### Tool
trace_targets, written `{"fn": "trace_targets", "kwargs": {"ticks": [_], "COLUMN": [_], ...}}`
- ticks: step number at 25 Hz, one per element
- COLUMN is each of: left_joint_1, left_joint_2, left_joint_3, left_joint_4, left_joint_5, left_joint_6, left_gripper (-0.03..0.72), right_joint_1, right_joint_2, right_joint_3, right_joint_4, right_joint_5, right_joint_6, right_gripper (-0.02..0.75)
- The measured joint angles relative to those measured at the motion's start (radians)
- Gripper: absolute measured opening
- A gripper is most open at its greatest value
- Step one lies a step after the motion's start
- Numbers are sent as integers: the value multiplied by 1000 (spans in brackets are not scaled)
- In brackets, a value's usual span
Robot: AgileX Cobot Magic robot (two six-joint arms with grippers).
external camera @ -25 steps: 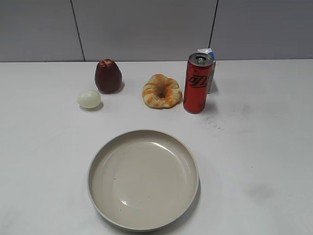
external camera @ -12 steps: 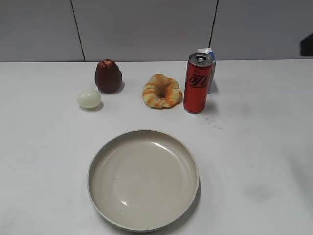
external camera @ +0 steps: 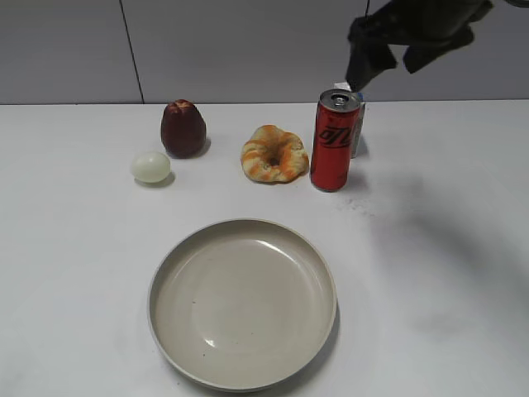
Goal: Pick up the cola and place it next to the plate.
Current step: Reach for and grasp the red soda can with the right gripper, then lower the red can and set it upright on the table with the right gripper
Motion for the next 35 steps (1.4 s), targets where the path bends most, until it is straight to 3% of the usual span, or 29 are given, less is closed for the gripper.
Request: {"fn": "trace_targets", "kwargs": {"ticks": [8, 16, 22, 35], "left_joint_1": [0, 0, 0, 0], "left_joint_2": [0, 0, 0, 0], "left_joint_3": [0, 0, 0, 0], "left_joint_4": [0, 0, 0, 0], "left_joint_5": [0, 0, 0, 0], "left_joint_6": [0, 0, 0, 0], "left_gripper": [237, 237, 237, 237], "right_joint_1": [3, 3, 3, 11], "right_joint_2": [250, 358, 391, 282], "right_joint_3": [-254, -269, -269, -374], "right_joint_4": [0, 11, 13, 40], "right_joint_5": [50, 34, 28, 108], "right_joint_6": [38, 46, 46, 15], "right_gripper": [659, 644, 507, 505]}}
